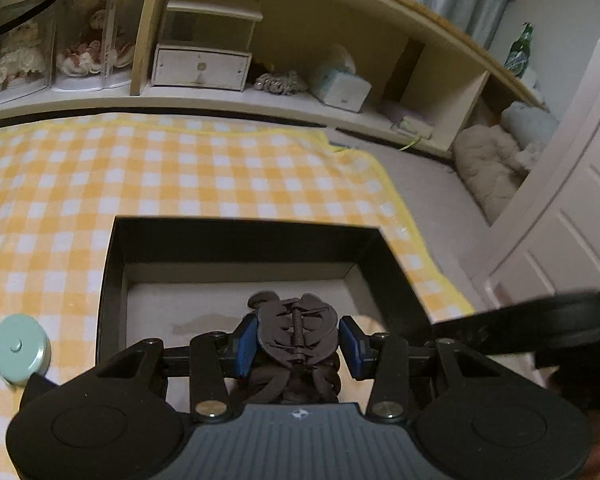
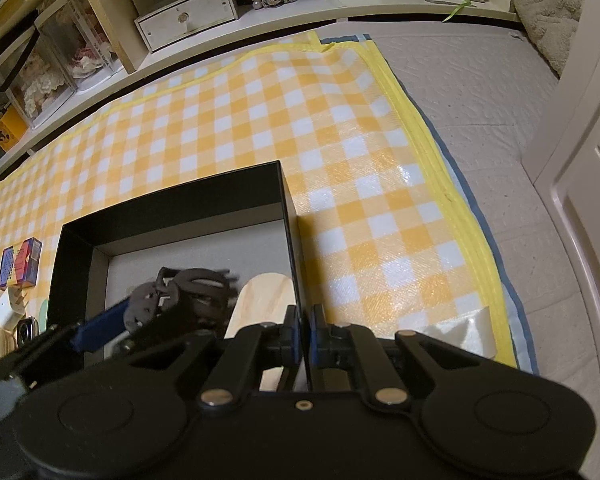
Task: Organize rigid objects
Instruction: 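Carry the claw clip into the tray beside the block and release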
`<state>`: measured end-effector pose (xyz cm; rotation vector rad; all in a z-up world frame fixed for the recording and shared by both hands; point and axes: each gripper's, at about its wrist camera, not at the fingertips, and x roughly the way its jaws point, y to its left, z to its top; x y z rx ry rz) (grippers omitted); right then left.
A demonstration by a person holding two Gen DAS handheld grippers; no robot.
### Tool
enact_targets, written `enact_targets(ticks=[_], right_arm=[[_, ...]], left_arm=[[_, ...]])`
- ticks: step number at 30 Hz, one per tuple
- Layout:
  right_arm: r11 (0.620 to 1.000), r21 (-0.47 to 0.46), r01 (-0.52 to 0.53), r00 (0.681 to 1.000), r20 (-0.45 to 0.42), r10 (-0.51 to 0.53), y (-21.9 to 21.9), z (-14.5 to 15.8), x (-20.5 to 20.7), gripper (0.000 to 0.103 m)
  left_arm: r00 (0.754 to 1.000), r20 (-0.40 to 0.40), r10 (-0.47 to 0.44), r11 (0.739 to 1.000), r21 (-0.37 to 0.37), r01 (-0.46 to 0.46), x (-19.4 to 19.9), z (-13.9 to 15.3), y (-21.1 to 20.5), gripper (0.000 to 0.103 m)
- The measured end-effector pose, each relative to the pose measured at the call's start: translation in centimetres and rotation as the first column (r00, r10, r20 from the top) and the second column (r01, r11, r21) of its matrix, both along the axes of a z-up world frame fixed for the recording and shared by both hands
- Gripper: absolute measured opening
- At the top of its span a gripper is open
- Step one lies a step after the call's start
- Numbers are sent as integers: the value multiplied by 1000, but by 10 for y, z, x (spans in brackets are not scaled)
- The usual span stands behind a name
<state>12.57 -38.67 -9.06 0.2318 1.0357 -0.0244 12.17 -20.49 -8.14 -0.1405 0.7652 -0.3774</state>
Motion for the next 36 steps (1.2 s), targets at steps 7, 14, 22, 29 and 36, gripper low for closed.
enact_targets(ticks=[7,14,22,29,36], right_arm=[[1000,-2,-1,1000,-3,1,0,0,0,6],[1000,-4,-1,1000,-5,1,1,0,0,6],[1000,-4,-1,1000,-4,1,1,0,0,6],[1000,-3,-1,1000,-4,1,1,-1,0,6],[1000,-3,-1,1000,-4,1,1,-1,0,6]], left_arm=[[999,-32,-6,1000,-6,6,-8,-6,-1,45],[993,-110,36,998,-52,-42,-17,-4,0,44],[984,-171,42,996,-75,-55,-22,-1,2,43],[986,-164,12,996,-81,-25,-23,8,0,51],[995,-94,-17,1000,-24,15,-35,27,-4,88]])
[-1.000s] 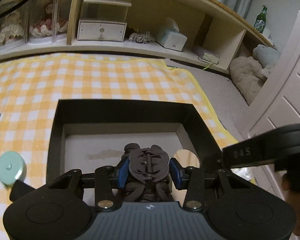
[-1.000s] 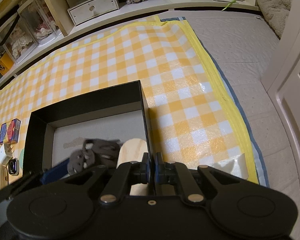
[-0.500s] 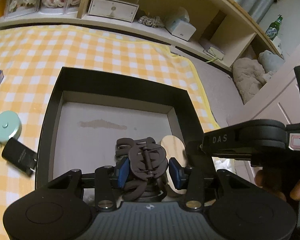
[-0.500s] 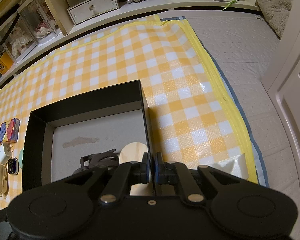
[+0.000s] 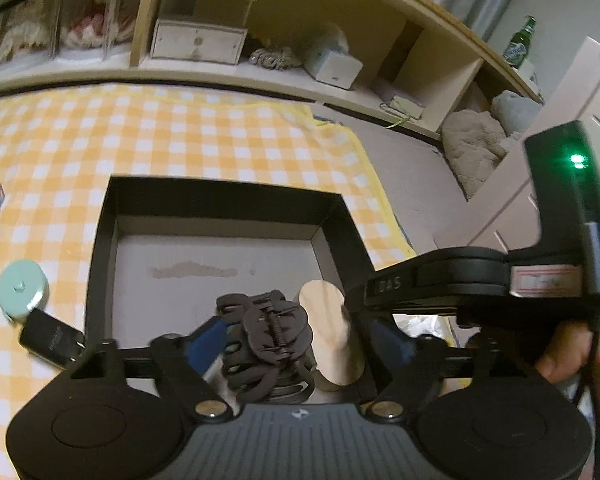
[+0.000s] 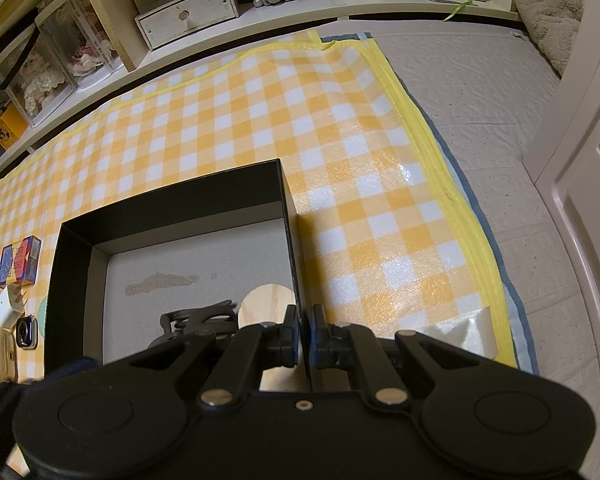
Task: Organize rigid objects
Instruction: 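Carry the claw clip into the tray beside the block and release, then reach the left tool to the red-blue card box and grasp it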
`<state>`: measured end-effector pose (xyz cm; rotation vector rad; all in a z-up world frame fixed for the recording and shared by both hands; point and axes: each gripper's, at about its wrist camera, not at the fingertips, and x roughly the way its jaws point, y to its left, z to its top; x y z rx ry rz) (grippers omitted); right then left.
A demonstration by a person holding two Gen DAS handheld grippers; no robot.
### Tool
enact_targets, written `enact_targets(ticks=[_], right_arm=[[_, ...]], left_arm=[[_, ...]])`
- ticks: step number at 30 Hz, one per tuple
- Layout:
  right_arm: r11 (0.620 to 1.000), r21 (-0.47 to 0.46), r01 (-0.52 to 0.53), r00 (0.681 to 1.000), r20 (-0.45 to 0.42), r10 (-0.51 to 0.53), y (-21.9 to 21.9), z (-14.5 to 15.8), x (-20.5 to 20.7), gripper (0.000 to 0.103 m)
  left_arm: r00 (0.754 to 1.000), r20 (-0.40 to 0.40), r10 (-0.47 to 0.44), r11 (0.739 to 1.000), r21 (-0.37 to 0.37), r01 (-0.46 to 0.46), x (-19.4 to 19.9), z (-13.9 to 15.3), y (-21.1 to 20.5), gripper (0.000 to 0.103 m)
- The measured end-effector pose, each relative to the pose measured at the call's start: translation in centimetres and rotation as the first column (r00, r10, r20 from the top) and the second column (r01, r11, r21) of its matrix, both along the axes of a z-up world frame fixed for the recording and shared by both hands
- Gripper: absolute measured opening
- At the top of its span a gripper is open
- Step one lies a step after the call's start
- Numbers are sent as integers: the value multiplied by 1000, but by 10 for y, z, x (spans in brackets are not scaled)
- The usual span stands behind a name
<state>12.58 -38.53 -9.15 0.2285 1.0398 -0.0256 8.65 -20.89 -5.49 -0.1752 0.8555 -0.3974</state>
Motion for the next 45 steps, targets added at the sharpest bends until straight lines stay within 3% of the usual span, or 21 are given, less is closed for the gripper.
enact_targets(ticks=[1,4,12,17,22,26,34,40,45], right_arm=[[1000,0,-1,1000,0,1,0,0,0,6],[1000,-1,-1,1000,0,1,0,0,0,6],[1000,-2,-1,1000,0,1,0,-1,0,6],[1000,-1,-1,1000,0,1,0,-1,0,6],[1000,-2,-1,1000,0,1,1,0,0,6],[1000,-4,-2,1000,0,2,1,0,-1,6],[1000,-12,-2,1000,-5,2,2,0,0,6],[1000,-19,-4,1000,-8,3,4,-1,1,6],[1000,-23,-6,1000,-9,5,4,-1,1,6]], left_arm=[[1000,9,-4,1000,10,4,-1,3,0,95],[999,48,2,998,55,-5,-9,13,0,102],[997,53,-48,991,124,41,-19,27,3,103],[995,52,-90,988,129,83,-24,35,13,103],[981,150,-120,984,150,97,-27,53,32,103],[982,172,-78,987,155,51,-15,67,57,103],[972,234,16,958,273,-81,20,75,116,103],[965,227,129,934,298,-195,54,57,163,103],[956,161,245,906,314,-285,85,31,200,103]])
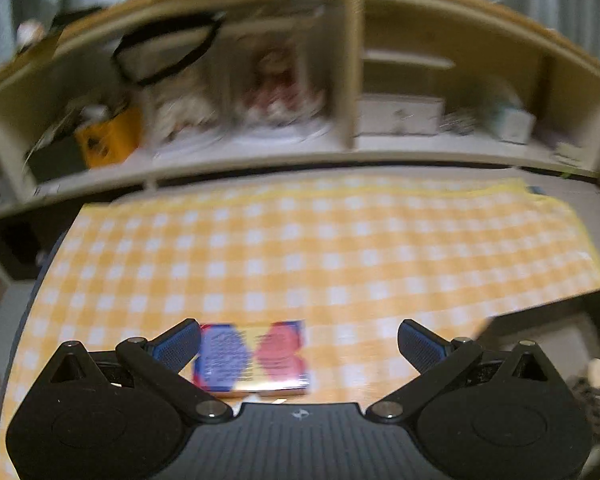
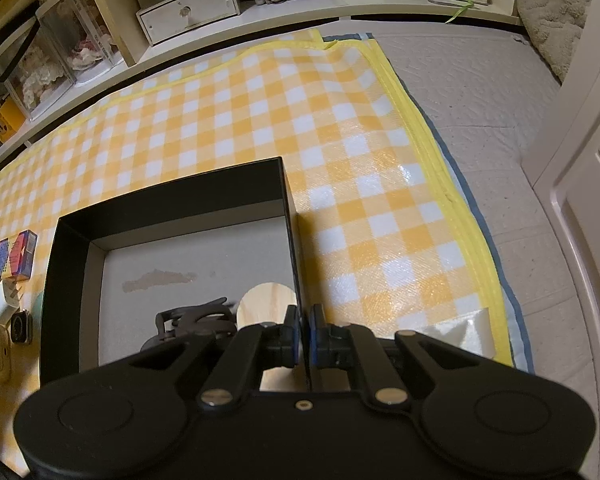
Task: Organize rigid objects
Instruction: 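Reach the left tool to the red-blue card box and grasp it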
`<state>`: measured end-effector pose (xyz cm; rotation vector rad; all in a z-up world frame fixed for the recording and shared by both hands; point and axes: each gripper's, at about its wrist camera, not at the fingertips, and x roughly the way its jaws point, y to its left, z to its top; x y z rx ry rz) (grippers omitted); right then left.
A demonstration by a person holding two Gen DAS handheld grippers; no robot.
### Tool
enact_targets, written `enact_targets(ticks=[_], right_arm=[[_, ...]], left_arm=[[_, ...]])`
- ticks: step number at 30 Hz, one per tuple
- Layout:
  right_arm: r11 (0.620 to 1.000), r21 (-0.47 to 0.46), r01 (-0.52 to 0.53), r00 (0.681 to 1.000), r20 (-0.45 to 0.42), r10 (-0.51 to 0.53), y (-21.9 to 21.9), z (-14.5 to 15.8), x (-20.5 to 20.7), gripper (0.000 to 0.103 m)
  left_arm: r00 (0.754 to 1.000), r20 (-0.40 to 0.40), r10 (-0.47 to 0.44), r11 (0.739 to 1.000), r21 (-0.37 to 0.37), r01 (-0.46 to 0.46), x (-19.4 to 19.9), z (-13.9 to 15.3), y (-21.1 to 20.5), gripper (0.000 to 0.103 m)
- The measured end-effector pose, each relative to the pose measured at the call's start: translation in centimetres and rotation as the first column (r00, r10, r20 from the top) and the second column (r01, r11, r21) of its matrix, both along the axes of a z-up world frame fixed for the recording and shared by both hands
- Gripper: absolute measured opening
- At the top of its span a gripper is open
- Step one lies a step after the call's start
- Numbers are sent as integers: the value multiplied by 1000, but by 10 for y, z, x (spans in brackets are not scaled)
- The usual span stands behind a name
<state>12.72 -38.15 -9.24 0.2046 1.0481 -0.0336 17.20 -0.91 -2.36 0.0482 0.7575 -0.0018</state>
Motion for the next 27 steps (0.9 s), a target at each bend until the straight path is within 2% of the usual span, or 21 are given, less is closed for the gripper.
enact_targets(ticks=[6,12,15,17,20,23,27], right_arm=[[1000,-5,-3,1000,-1,3,0,-1,0,6],[1000,-9,-5,1000,-2,5,0,-1,0,6],[1000,-12,-5,1000,-3,5,1,0,1,6],[1000,-13,-5,1000,-4,5,1,0,1,6],[1000,-14,-5,1000,-5,5,1,-1,2,6],[1000,-16,-7,1000,-4,7,1,-1,1,6],[1000,-16,-7,1000,-5,7,1,-2,2,6]], left_arm=[[993,-79,83,995,-49,-87,25,-26,23,103],[985,-153,76,995,-51,-84,44,-46,26,103],[979,-175,103,994,-17,-107,47,-53,26,103],[975,-205,89,994,-39,-99,50,-58,31,103],[969,-225,99,993,-43,-111,51,-63,35,100],[973,-205,103,994,-18,-108,50,-61,35,90],[977,-193,94,994,-40,-104,48,-58,38,88]])
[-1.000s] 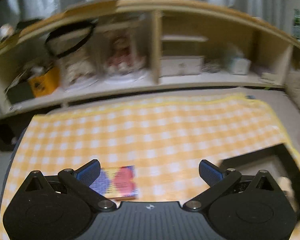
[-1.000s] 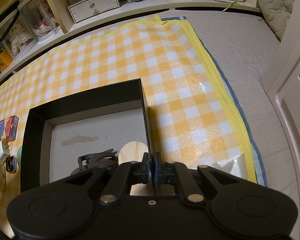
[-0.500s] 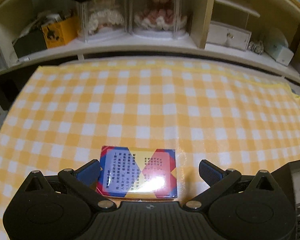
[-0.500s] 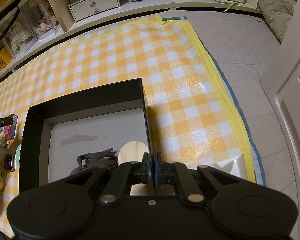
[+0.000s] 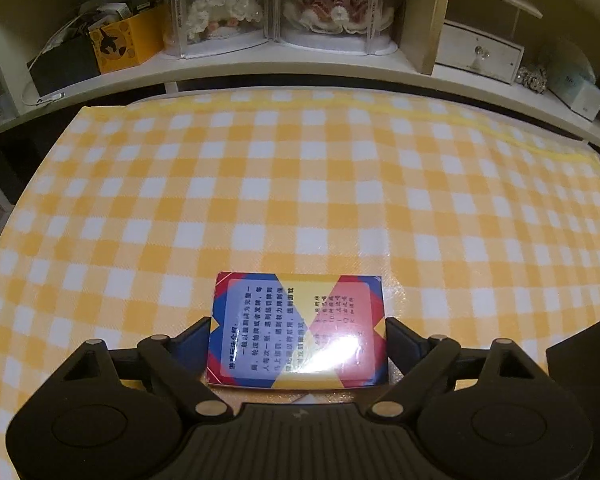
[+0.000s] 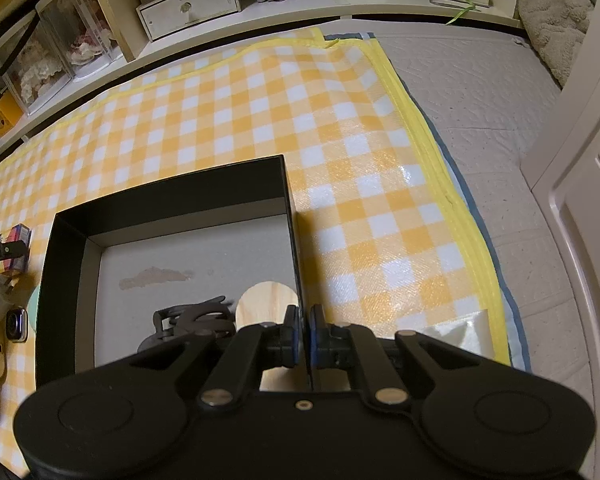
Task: Organize rigid objects
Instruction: 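Reach the left tool to the red-blue card box and grasp it, then carry the card box into the tray and open the left tool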
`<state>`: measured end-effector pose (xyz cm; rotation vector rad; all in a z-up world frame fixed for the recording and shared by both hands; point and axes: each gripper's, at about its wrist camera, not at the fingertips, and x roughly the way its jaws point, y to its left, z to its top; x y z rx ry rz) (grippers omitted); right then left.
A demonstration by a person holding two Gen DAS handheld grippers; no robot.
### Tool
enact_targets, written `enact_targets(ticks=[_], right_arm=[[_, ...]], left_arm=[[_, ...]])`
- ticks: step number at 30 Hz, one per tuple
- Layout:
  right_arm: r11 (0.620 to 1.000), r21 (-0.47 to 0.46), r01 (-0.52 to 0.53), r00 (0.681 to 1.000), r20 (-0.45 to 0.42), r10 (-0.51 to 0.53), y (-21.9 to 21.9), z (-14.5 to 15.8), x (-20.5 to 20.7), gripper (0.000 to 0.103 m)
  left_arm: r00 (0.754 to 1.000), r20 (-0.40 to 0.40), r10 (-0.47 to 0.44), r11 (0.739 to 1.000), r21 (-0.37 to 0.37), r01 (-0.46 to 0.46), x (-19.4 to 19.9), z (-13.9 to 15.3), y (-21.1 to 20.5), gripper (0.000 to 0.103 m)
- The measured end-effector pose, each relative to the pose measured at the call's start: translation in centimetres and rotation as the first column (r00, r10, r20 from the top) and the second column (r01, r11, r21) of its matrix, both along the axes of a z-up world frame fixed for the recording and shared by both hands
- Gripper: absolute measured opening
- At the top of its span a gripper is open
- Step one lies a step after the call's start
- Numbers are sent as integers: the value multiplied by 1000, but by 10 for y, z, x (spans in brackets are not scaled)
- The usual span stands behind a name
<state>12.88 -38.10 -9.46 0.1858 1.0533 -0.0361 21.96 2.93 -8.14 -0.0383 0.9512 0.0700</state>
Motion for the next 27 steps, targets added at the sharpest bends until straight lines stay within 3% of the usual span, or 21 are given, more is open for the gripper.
enact_targets(ticks=[6,13,21,27], right_arm=[[1000,-3,-2,1000,-4,2,0,-1,0,6],[1000,-3,-2,1000,-4,2,0,-2,0,6],[1000,-13,-5,1000,-3,5,2,-2,-1,6],[1000,-12,-4,1000,-2,4,3,-2,-2,6]], left_arm=[[998,68,14,997,-76,-9,-10,23,-2,88],[985,171,-37,978,-194,71,-37,63,-27,88],[966,197,-169,936,-276,220,-56,78,-98,88],[947,157,-281,887,-333,319,-65,74,-162,88]])
